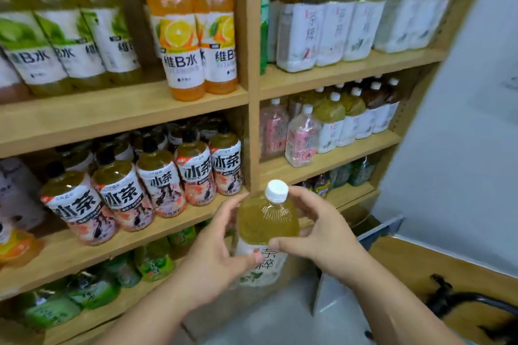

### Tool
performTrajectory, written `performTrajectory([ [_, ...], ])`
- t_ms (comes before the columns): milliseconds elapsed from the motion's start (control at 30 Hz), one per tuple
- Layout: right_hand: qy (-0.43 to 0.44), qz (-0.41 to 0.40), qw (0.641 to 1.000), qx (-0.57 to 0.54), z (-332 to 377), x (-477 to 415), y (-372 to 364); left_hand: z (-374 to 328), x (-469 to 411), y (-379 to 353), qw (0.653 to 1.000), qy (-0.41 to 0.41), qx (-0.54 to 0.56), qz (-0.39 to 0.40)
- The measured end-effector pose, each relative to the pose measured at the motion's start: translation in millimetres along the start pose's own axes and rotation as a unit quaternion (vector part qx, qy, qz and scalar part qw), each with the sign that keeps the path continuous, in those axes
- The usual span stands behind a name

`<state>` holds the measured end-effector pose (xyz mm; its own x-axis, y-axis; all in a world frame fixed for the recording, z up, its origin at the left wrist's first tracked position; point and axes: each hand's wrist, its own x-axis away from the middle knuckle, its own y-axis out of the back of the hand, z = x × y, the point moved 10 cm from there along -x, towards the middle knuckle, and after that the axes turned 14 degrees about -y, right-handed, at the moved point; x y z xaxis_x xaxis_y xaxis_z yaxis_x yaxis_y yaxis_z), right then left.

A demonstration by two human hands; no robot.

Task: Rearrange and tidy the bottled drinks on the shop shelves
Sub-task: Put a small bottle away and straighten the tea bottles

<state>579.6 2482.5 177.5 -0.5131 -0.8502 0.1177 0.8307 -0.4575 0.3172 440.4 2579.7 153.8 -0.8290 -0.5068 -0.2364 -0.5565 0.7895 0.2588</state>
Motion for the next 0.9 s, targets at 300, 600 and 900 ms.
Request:
performTrajectory([
  [300, 0.053, -0.014, 0.998, -0.042, 11, -38, 144, -74, -110, -84, 0.994, -0.076, -0.013, -0.083],
  [600, 0.071, -0.04, 0.994, -0.079, 7, -77, 230, -112, -210, -106, 0.984, -0.113, 0.064, -0.125],
  [900, 0.085, -0.177, 0.98, 0.028, 41, -120, 281, -128, -318, -127, 0.98, -0.145, 0.112, -0.083],
])
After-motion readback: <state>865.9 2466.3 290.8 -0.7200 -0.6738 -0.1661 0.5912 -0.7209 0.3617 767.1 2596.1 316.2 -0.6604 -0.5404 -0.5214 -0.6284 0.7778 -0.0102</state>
